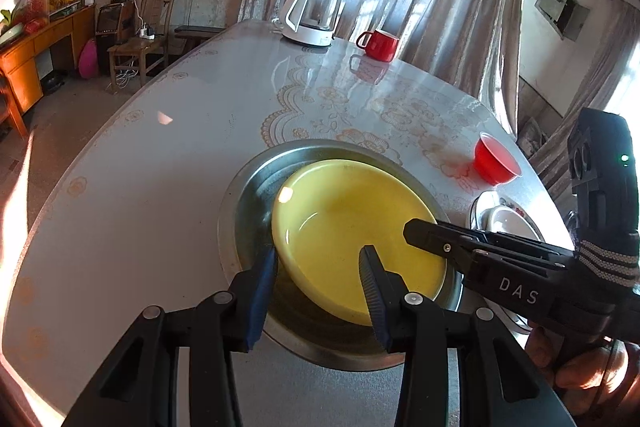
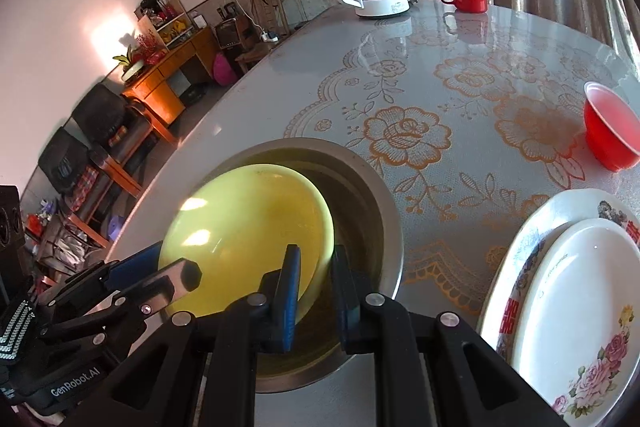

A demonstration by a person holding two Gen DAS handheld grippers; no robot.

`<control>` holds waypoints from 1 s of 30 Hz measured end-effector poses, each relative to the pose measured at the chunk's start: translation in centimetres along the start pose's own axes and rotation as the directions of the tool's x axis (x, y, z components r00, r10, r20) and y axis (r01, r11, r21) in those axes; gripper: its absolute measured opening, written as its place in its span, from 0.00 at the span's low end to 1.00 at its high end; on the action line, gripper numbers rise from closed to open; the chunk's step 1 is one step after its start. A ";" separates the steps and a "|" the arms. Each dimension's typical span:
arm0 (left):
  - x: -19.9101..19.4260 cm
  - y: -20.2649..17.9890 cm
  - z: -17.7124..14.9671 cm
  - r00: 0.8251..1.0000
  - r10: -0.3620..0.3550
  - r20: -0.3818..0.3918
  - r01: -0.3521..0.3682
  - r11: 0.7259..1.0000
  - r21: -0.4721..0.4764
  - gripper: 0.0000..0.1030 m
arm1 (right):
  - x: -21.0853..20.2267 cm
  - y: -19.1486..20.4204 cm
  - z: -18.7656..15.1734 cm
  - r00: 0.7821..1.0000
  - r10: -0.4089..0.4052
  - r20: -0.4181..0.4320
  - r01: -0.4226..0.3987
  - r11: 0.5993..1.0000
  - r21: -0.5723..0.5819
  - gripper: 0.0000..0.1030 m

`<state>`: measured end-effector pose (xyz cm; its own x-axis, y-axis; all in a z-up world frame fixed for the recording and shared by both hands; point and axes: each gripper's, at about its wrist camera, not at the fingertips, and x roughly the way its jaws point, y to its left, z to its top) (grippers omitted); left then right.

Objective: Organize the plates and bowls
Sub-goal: 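Lower the yellow bowl into the steel basin and open the right tool, then withdraw the right tool from the nested bowls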

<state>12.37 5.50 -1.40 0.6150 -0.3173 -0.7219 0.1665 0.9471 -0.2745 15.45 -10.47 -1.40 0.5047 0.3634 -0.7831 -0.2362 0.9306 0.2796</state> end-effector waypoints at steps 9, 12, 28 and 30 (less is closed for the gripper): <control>0.3 0.7 0.1 1.000 0.006 0.003 -0.006 1.000 -0.013 0.48 | 0.7 0.1 0.1 0.999 -0.037 0.003 0.037 0.999 -0.009 0.14; 0.4 0.5 0.1 1.000 0.011 0.007 -0.011 1.000 -0.002 0.49 | 0.8 0.3 0.1 0.999 -0.050 0.007 0.050 0.999 -0.021 0.14; -1.0 0.2 -0.3 0.995 0.083 0.051 -0.083 0.996 0.014 0.56 | -0.5 -0.4 -0.1 1.000 -0.013 0.026 0.012 1.000 0.025 0.21; -1.3 0.3 -0.4 0.995 0.089 0.054 -0.090 0.996 0.011 0.56 | -0.6 -0.5 -0.2 1.000 -0.010 0.027 0.010 1.000 0.029 0.22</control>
<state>11.36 6.14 -0.79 0.6684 -0.2283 -0.7079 0.1191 0.9723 -0.2011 15.09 -11.14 -1.19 0.5292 0.3548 -0.7708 -0.2074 0.9349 0.2880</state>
